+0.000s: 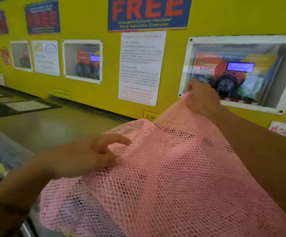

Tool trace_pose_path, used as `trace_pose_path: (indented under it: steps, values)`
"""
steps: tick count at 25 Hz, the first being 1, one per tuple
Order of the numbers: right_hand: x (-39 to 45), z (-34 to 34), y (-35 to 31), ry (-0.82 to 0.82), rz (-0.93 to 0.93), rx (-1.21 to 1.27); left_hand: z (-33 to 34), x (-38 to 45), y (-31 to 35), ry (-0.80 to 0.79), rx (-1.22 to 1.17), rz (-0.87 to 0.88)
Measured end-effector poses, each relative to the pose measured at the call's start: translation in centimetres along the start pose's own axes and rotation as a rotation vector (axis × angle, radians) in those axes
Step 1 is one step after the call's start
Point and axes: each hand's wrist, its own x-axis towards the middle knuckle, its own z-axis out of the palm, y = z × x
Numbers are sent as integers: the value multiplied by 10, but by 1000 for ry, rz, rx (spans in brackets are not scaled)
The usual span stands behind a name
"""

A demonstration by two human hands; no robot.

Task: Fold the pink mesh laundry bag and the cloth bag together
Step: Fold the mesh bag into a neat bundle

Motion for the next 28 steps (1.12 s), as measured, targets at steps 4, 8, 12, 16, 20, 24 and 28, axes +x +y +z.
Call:
trace_pose_path:
  steps: [4, 8, 12, 16, 20, 24, 28]
  values:
    - [18, 27, -30, -147, -106, -130, -31, -35, -12, 72, 28, -94]
    - [11, 76, -64, -231, -320, -287, -44, -56, -25, 110, 119, -173]
    - [45, 91, -111, -36, -332, -229, -60, -62, -30, 171, -104, -194]
    - [41, 126, -138, -270, -236, -308, -68, -55, -58, 326, 467, -446]
    - [8, 143, -144, -397, -310, -275, -39, -14, -56, 656, 581, -150]
    - [-5, 139, -130, -731, -323, -189, 5, 40, -61, 390, 557, -92]
    - [-24, 130, -105, -998, -328, -64, 9, 56, -87, 173, 618, -253]
